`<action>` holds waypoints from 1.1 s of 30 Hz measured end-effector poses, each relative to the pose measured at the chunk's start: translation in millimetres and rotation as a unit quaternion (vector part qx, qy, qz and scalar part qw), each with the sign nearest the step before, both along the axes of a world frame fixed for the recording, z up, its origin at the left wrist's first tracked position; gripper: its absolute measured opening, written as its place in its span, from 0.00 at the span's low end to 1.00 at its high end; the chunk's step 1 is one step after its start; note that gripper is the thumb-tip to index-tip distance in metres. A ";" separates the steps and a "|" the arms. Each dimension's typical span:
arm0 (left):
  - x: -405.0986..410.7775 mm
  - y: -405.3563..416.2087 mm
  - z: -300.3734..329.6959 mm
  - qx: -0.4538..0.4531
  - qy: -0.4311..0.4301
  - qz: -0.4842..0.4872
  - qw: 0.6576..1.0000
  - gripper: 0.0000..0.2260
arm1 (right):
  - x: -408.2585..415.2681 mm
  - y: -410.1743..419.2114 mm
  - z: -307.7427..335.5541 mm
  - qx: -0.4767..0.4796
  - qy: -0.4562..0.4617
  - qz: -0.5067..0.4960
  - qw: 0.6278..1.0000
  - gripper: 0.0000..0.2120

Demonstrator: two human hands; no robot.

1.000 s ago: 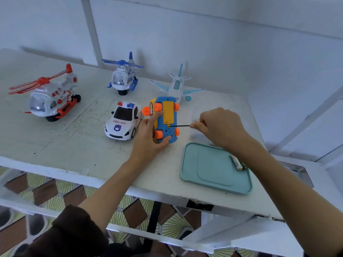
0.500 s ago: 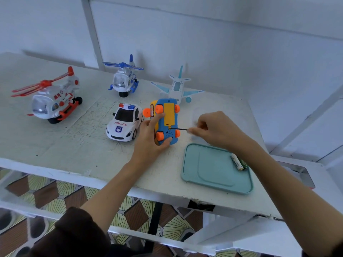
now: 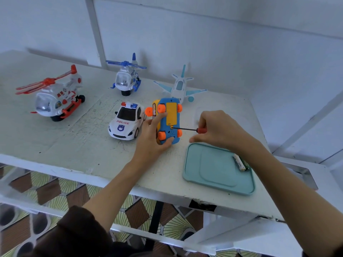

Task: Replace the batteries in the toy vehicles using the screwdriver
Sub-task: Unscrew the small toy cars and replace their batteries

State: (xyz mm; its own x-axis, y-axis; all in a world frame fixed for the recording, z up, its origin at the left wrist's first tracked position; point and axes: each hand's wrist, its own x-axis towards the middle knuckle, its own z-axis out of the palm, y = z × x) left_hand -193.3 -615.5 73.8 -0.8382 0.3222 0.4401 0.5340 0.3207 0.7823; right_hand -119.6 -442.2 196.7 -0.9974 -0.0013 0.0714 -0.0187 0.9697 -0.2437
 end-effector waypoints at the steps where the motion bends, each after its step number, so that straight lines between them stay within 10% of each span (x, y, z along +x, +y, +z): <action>1: 0.6 -0.1 0.6 -0.002 0.003 0.000 1.000 0.29 | -0.8 -0.2 1.6 0.011 0.001 0.002 1.000 0.18; 12: 1.7 -2.0 3.5 0.005 -0.010 -0.004 1.000 0.29 | -3.9 4.1 -11.5 0.032 -0.086 -0.050 0.994 0.25; 23: 3.6 -27.8 57.1 0.186 0.003 0.046 0.981 0.30 | -9.3 20.4 -11.2 -0.257 -0.018 0.048 0.965 0.07; 33: 18.2 -67.6 63.4 0.210 0.003 0.083 0.974 0.28 | -49.0 -19.9 -64.3 -0.053 -0.032 0.206 0.977 0.08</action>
